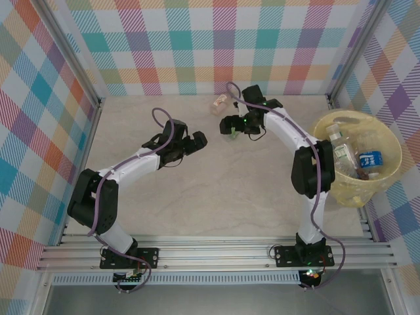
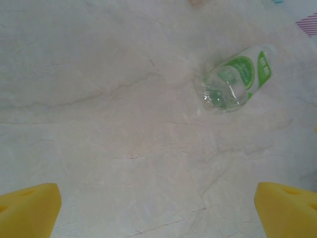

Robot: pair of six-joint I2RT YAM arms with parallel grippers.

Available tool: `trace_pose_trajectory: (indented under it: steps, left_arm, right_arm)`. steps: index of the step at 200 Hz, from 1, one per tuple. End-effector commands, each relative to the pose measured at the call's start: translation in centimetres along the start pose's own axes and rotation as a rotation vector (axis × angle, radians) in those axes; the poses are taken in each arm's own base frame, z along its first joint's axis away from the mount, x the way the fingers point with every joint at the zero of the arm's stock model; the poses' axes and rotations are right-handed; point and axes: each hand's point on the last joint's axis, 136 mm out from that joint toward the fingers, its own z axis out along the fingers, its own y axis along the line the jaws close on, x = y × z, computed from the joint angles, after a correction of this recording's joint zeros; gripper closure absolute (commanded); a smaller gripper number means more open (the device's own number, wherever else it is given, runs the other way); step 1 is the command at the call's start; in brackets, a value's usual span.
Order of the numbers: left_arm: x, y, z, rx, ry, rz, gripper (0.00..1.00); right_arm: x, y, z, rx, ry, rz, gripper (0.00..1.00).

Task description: Put the plastic bottles in the bin

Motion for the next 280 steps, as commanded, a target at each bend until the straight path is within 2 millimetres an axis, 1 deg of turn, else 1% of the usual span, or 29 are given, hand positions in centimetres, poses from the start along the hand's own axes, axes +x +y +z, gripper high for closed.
trace_pose_trajectory:
  steps: [1, 12, 27, 37, 50, 59, 85, 110, 135, 153, 177, 192, 207, 215, 228, 252, 257, 260, 262, 276, 280]
  left_arm:
    - [-0.4, -0.4, 0.3, 0.03, -0.004, -0.004, 0.0]
    - [-0.4, -0.2, 0.3, 0.024, -0.001, -0.007, 0.0]
    - [-0.3, 0.1, 0.1, 0.013, -0.004, -0.009, 0.0]
    - [-0.3, 0.4, 0.0, 0.002, -0.009, -0.007, 0.0]
    - [-0.3, 0.7, -0.1, -0.013, -0.014, -0.004, 0.0]
    - [-0.3, 0.8, -0.2, -0.018, -0.016, -0.004, 0.0]
    - [-0.1, 0.9, -0.1, -0.02, -0.012, -0.001, 0.0]
    - [0.0, 1.1, -0.1, -0.025, -0.009, -0.002, 0.0]
    - [-0.1, 1.2, 0.0, -0.032, -0.011, 0.001, 0.0]
    - [0.0, 1.2, 0.1, -0.031, -0.007, 0.002, 0.0]
    - [0.1, 1.2, 0.2, -0.029, -0.002, -0.002, 0.0]
    - [0.1, 1.2, 0.2, -0.03, -0.003, -0.003, 0.0]
    - [0.1, 1.1, 0.2, -0.028, -0.003, -0.002, 0.0]
    - [0.0, 1.1, 0.1, -0.027, -0.004, -0.002, 0.0]
    - [0.0, 1.1, 0.2, -0.027, -0.005, -0.004, 0.0]
    - [0.0, 0.9, 0.1, -0.021, -0.003, -0.005, 0.0]
    - [-0.1, 0.9, 0.1, -0.019, -0.004, -0.005, 0.0]
    - [-0.1, 0.8, 0.1, -0.018, -0.004, -0.008, 0.0]
    - [-0.1, 0.8, 0.1, -0.017, -0.004, -0.008, 0.0]
    - [-0.1, 0.6, 0.1, -0.009, -0.003, -0.008, 0.0]
    - [-0.1, 0.6, 0.2, -0.008, -0.002, -0.008, 0.0]
  right_arm:
    - [-3.0, -1.3, 2.3, 0.068, -0.115, 0.216, 0.0]
    - [-3.5, -2.0, 3.5, 0.107, -0.123, 0.263, 0.0]
    - [-4.4, -2.4, 4.9, 0.132, -0.146, 0.328, 0.0]
    - [-4.7, -3.4, 5.5, 0.212, -0.154, 0.374, 0.0]
    - [-5.1, -4.3, 5.9, 0.312, -0.155, 0.386, 0.0]
    - [-5.0, -4.8, 6.5, 0.361, -0.151, 0.407, 0.0]
    - [-5.1, -5.0, 8.4, 0.381, -0.146, 0.425, 0.0]
    - [-4.4, -6.0, 9.7, 0.437, -0.138, 0.44, 0.0]
    - [-3.7, -6.2, 11.1, 0.437, -0.111, 0.436, 0.0]
    - [-3.4, -6.6, 11.8, 0.449, -0.1, 0.432, 0.04]
    - [-3.6, -6.8, 11.8, 0.46, -0.112, 0.417, 0.13]
    - [-3.9, -6.7, 11.4, 0.455, -0.122, 0.404, 0.2]
    - [-4.5, -6.1, 10.8, 0.42, -0.148, 0.383, 0.28]
    - [-4.9, -5.4, 10.3, 0.38, -0.173, 0.357, 0.31]
    - [-5.5, -4.8, 9.1, 0.339, -0.234, 0.34, 0.36]
    - [-6.7, -3.6, 5.7, 0.288, -0.329, 0.276, 0.44]
    - [-7.0, -3.1, 4.6, 0.275, -0.347, 0.255, 0.46]
    - [-7.1, -3.0, 4.3, 0.27, -0.352, 0.246, 0.46]
    - [-7.2, -2.7, 3.7, 0.262, -0.362, 0.234, 0.47]
    - [-7.5, -1.1, 1.1, 0.206, -0.397, 0.167, 0.48]
    - [-7.7, -0.6, 0.0, 0.187, -0.412, 0.15, 0.48]
